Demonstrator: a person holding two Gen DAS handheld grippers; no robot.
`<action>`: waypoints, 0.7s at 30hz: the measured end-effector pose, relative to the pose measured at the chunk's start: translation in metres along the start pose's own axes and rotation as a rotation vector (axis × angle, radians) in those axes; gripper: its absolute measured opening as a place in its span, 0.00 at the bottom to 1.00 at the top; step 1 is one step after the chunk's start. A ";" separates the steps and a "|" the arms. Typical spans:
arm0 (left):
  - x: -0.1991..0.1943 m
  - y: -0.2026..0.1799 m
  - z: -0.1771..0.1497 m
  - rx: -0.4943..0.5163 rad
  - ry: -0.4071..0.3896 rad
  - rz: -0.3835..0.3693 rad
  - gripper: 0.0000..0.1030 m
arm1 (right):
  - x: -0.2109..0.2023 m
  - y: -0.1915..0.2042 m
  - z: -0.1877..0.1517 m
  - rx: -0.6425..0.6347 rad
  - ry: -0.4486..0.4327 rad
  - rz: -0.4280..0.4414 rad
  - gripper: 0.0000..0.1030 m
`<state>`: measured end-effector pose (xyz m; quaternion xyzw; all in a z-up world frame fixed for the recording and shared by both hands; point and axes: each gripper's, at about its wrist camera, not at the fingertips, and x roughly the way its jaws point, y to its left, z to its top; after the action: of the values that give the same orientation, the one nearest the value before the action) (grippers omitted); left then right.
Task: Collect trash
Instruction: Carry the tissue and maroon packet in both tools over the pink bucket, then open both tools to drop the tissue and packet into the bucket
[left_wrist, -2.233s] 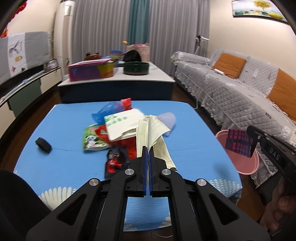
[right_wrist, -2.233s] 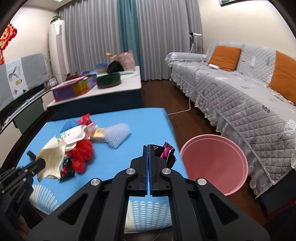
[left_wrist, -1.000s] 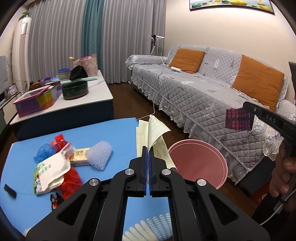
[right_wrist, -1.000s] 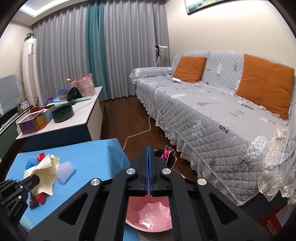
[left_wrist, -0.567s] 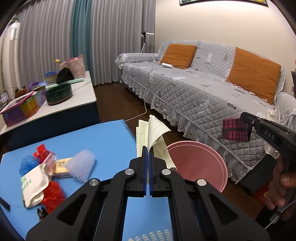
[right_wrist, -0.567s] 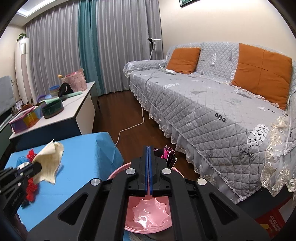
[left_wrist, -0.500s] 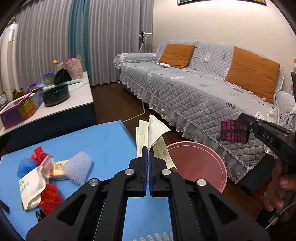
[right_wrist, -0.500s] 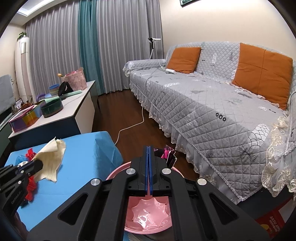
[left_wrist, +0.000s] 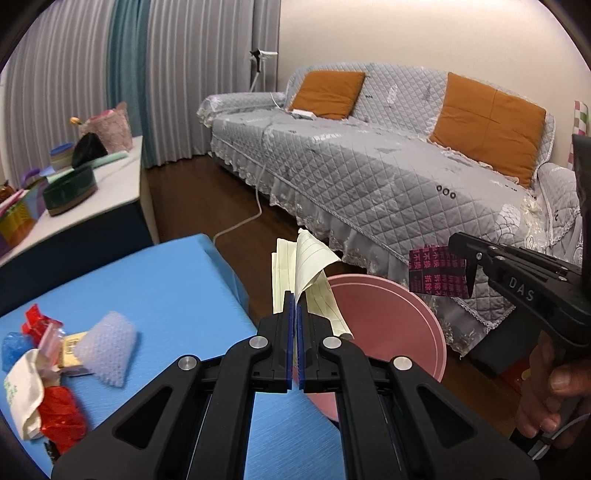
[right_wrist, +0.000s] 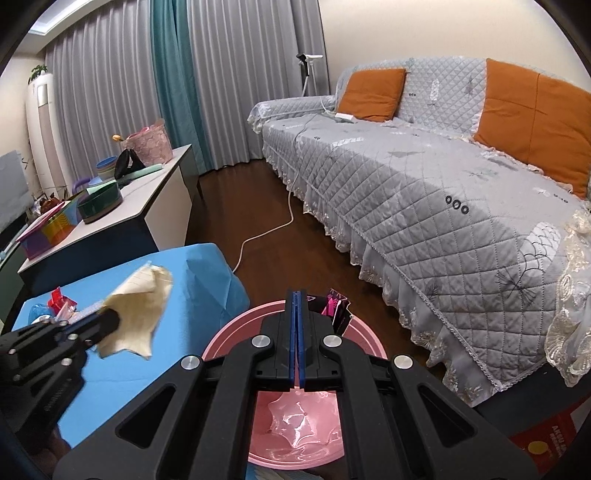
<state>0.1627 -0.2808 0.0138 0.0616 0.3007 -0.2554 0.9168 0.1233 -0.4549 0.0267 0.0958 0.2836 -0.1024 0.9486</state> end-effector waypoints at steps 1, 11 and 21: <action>0.004 -0.001 0.000 0.002 0.008 -0.005 0.01 | 0.001 -0.001 0.000 0.003 0.003 0.004 0.01; 0.029 -0.010 0.005 0.022 0.053 -0.049 0.01 | 0.008 -0.006 -0.002 0.009 0.027 0.012 0.01; 0.045 -0.018 0.004 0.036 0.111 -0.104 0.33 | 0.010 -0.007 -0.006 -0.013 0.032 -0.010 0.44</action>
<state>0.1866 -0.3167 -0.0077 0.0767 0.3492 -0.3042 0.8830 0.1271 -0.4616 0.0152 0.0901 0.2999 -0.1037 0.9440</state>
